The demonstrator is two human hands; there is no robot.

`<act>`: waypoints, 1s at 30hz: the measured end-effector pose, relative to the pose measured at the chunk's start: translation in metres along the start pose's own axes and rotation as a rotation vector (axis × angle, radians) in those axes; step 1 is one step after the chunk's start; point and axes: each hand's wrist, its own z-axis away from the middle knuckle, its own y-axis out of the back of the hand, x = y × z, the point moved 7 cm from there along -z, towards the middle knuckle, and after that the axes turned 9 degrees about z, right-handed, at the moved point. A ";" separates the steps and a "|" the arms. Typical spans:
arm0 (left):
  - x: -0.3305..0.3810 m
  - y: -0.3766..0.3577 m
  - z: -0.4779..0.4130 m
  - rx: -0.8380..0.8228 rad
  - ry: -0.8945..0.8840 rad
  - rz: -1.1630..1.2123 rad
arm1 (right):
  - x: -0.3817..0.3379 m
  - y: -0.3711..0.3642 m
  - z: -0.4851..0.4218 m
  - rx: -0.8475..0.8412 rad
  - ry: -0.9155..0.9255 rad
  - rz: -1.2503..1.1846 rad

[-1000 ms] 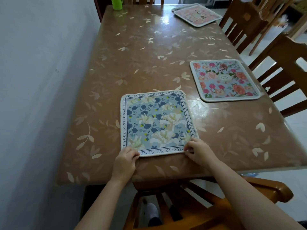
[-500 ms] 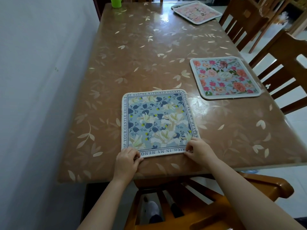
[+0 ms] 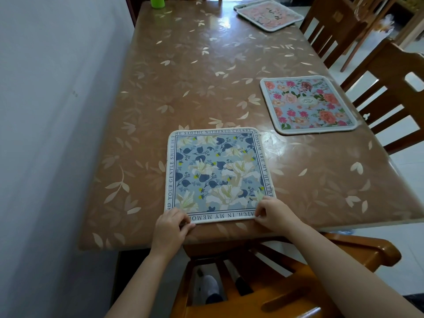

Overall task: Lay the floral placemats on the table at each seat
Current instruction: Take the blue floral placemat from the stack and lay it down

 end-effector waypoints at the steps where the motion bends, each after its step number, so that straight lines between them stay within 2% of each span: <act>1: 0.000 0.000 0.001 -0.002 0.001 0.002 | 0.001 -0.001 0.001 0.007 0.000 -0.007; 11: -0.002 0.002 0.006 -0.028 0.012 0.077 | 0.006 0.003 0.012 0.084 0.052 -0.039; 16: -0.015 0.006 0.013 0.024 0.075 0.098 | 0.004 0.005 0.013 0.114 0.032 -0.017; 30: -0.016 0.005 0.014 0.036 0.039 0.061 | -0.001 0.006 0.015 0.061 0.005 -0.015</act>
